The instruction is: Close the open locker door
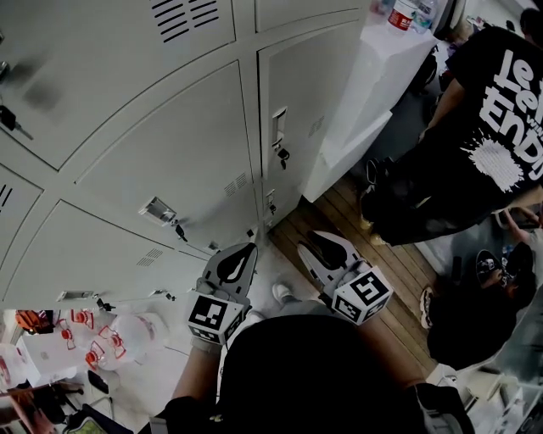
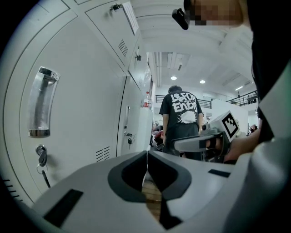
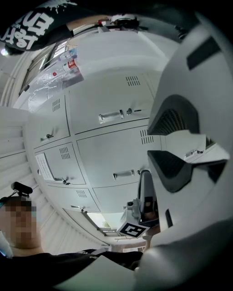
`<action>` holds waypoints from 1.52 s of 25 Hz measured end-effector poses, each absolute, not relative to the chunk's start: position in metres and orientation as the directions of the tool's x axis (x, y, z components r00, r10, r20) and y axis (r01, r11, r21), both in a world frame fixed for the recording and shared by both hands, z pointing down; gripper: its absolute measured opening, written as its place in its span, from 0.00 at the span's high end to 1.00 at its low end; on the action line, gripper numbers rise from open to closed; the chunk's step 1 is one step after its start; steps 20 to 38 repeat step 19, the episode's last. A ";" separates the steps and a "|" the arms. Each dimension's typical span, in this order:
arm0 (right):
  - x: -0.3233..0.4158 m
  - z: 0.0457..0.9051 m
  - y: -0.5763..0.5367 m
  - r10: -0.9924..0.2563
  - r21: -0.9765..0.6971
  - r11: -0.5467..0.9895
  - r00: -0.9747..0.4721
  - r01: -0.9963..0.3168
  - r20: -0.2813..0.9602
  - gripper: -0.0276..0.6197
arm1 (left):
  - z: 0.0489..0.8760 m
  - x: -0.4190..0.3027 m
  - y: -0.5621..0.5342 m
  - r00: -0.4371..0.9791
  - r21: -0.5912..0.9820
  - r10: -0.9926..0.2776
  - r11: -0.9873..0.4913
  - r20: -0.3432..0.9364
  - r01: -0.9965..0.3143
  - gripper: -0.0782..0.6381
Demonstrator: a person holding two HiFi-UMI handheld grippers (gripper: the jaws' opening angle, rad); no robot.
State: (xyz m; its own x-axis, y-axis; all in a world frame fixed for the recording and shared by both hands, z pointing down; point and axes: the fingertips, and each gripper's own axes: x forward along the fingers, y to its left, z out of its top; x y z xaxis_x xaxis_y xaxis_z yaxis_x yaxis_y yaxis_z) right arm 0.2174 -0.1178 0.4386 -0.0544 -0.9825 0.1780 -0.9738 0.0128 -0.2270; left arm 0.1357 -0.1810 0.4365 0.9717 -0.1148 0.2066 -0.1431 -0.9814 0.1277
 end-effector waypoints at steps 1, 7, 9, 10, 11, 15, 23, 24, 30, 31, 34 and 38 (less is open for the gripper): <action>0.217 0.438 -0.118 -0.983 -0.228 0.017 -0.058 -0.974 0.177 0.78 | 0.436 0.135 -0.180 0.971 0.127 -0.117 -0.981 0.207 -0.145 0.86; 0.214 0.435 -0.120 -0.985 -0.239 0.031 -0.071 -0.970 0.158 0.78 | 0.439 0.128 -0.180 0.966 0.123 -0.135 -0.979 0.220 -0.165 0.86; 0.213 0.434 -0.120 -0.986 -0.239 0.034 -0.072 -0.970 0.153 0.78 | 0.436 0.127 -0.180 0.967 0.117 -0.138 -0.979 0.216 -0.166 0.86; 0.213 0.433 -0.120 -0.986 -0.235 0.036 -0.073 -0.971 0.152 0.78 | 0.434 0.127 -0.180 0.967 0.114 -0.139 -0.979 0.213 -0.166 0.86; 0.212 0.432 -0.120 -0.986 -0.231 0.037 -0.074 -0.972 0.151 0.78 | 0.433 0.126 -0.179 0.967 0.113 -0.140 -0.980 0.211 -0.167 0.86; 0.212 0.429 -0.119 -0.986 -0.223 0.034 -0.069 -0.974 0.149 0.78 | 0.433 0.123 -0.180 0.966 0.111 -0.148 -0.978 0.212 -0.174 0.86; 0.212 0.427 -0.118 -0.988 -0.229 0.028 -0.063 -0.973 0.144 0.78 | 0.434 0.119 -0.180 0.964 0.113 -0.155 -0.977 0.216 -0.182 0.86; 0.212 0.427 -0.118 -0.988 -0.229 0.028 -0.063 -0.973 0.144 0.78 | 0.434 0.119 -0.180 0.964 0.113 -0.155 -0.977 0.216 -0.182 0.86; 0.212 0.427 -0.118 -0.988 -0.229 0.028 -0.063 -0.973 0.144 0.78 | 0.434 0.119 -0.180 0.964 0.113 -0.155 -0.977 0.216 -0.182 0.86; 0.212 0.427 -0.118 -0.988 -0.229 0.028 -0.063 -0.973 0.144 0.78 | 0.434 0.119 -0.180 0.964 0.113 -0.155 -0.977 0.216 -0.182 0.86; 0.212 0.427 -0.118 -0.988 -0.229 0.028 -0.063 -0.973 0.144 0.78 | 0.434 0.119 -0.180 0.964 0.113 -0.155 -0.977 0.216 -0.182 0.86; 0.212 0.427 -0.118 -0.988 -0.229 0.028 -0.063 -0.973 0.144 0.78 | 0.434 0.119 -0.180 0.964 0.113 -0.155 -0.977 0.216 -0.182 0.86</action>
